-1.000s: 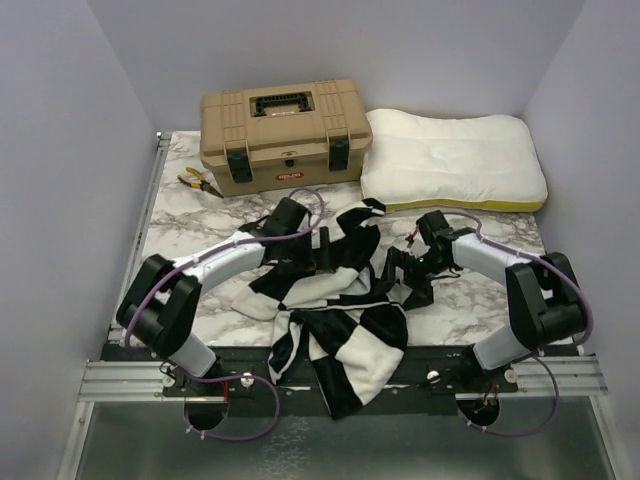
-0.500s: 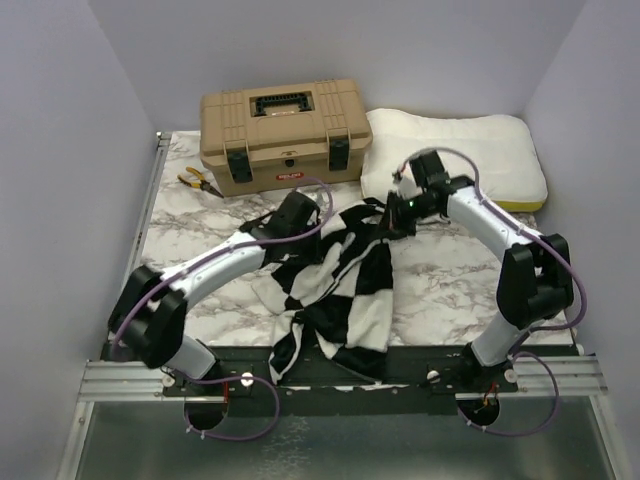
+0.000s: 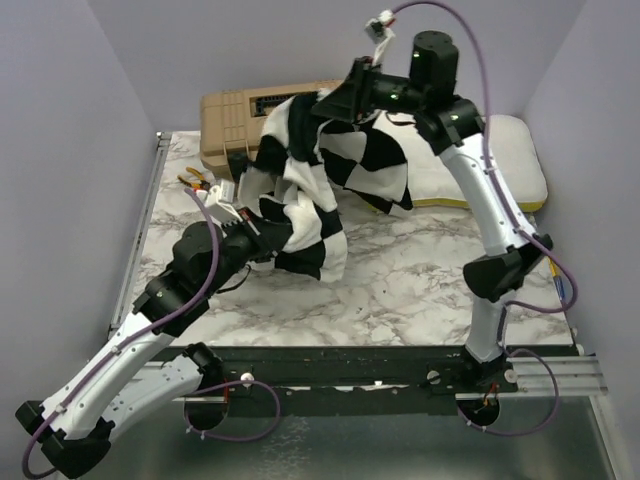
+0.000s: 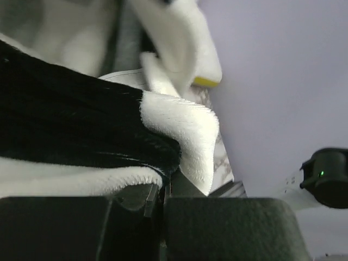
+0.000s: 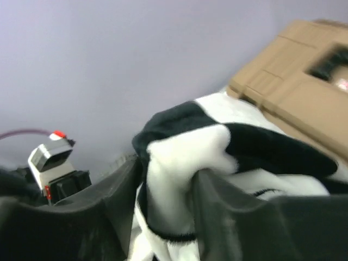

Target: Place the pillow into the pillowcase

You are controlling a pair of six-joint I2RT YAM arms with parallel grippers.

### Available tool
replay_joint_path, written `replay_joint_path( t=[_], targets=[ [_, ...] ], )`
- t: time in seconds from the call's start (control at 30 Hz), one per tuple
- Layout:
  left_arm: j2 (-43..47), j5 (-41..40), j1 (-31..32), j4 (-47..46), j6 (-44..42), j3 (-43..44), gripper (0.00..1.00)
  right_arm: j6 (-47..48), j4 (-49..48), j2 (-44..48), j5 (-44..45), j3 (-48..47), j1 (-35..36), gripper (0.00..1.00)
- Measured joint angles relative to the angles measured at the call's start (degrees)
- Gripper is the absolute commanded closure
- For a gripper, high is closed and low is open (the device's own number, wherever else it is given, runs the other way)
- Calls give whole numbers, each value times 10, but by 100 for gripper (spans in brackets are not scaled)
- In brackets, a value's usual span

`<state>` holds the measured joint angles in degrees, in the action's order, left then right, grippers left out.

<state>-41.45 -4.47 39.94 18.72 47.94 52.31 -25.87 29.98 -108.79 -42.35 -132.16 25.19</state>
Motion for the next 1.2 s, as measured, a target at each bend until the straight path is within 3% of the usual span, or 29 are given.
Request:
replay_joint_path(
  t=[0.07,0.13,0.17,0.3,0.37,0.5,0.73,0.87,1.0,1.03,1.07,1.17,1.2],
  targets=[
    [-7,13,9,-5,10,-21,100,-3,-13,-47,-31,-55,29,18],
    [-19,25,23,-3,14,-38,100,0,-5,-67,-42,-49,51,1],
    [-26,30,30,-1,14,-48,100,5,4,-68,-38,-27,55,0],
    [-28,45,42,8,9,-64,60,24,49,-29,25,125,41,0],
    [-30,54,45,9,-3,-65,46,30,74,-3,53,189,23,0],
    [-41,41,48,43,-35,-63,27,40,115,75,94,313,-21,0],
    [-62,-64,48,124,-74,-59,13,31,91,162,40,543,-28,0],
    [-83,-121,48,156,-76,-51,8,-15,30,123,-14,675,-9,0],
    [-133,-168,48,174,-83,-19,1,-47,-7,60,-45,702,35,3],
    [-154,-178,47,176,-87,-5,1,-53,-18,47,-53,700,51,8],
    [-173,-184,45,177,-93,8,1,-58,-28,37,-61,697,66,22],
    [-252,-194,30,177,-120,61,1,-71,-51,28,-82,693,98,84],
    [-278,-194,23,177,-130,78,1,-74,-52,30,-86,693,103,94]
  ],
)
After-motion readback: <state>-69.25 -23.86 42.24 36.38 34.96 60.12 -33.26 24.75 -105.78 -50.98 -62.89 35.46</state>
